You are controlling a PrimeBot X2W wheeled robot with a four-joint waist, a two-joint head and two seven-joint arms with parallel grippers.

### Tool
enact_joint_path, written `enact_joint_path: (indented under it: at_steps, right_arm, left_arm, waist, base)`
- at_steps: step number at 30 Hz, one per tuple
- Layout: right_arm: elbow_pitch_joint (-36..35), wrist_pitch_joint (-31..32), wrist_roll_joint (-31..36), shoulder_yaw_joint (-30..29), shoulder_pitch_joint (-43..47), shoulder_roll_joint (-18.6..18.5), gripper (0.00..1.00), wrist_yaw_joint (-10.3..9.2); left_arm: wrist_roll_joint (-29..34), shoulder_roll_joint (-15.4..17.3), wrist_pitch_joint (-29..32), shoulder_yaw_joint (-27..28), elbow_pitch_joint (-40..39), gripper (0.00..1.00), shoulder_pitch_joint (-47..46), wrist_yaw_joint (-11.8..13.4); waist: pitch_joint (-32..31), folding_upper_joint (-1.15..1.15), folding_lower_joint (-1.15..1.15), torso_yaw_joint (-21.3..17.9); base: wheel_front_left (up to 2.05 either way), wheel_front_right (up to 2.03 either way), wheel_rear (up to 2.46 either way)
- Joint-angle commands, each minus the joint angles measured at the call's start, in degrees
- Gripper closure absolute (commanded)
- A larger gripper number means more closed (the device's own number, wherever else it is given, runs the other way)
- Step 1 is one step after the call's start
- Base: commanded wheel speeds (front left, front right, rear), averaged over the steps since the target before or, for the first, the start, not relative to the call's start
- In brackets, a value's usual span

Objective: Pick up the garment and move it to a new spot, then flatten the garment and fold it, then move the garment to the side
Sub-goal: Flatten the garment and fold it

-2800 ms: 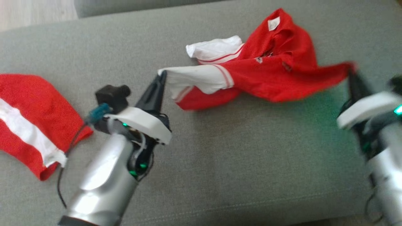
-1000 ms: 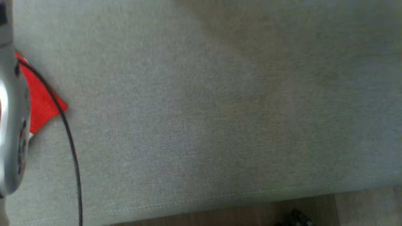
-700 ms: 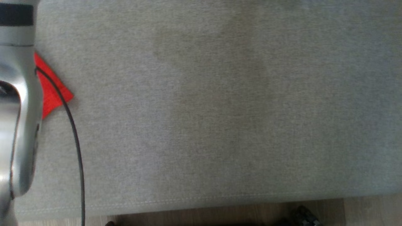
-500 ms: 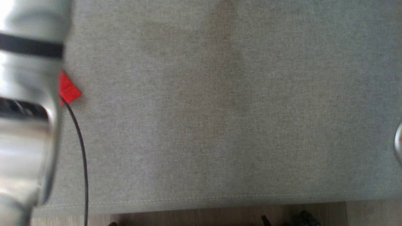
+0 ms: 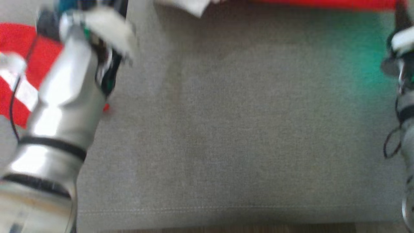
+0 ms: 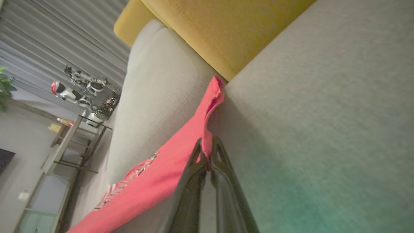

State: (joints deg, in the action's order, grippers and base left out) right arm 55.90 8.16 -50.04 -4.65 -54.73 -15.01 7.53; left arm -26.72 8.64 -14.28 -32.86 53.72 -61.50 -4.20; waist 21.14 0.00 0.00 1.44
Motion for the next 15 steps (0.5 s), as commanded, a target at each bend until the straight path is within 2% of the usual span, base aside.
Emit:
enact_joint_path:
  at_steps: [1,8,15]
  right_arm:
    - [-1.30,0.28,0.42,1.22,0.23,-0.78,1.00,-0.04]
    - [1.01,2.01,0.13,5.36,6.76,-2.29,1.00,-0.04]
    - [-0.55,5.68,0.14,11.79,13.86,-3.13,1.00,-0.04]
  left_arm:
    - [0.48,3.06,-0.59,0.91,-1.11,1.00,-0.68,-0.36]
    - [-0.02,6.17,0.23,-2.57,-0.34,1.00,9.65,-2.47]
    - [-3.49,9.27,4.16,-6.88,-3.71,1.00,19.87,-3.23]
  waist:
    - [-3.12,0.00,0.00,0.05]
    - [-9.21,0.00,0.00,-0.26]
    - [-14.87,0.00,0.00,-1.51]
  base:
    - [0.00,0.00,0.00]
    - [0.00,0.00,0.00]
    - [0.00,0.00,0.00]
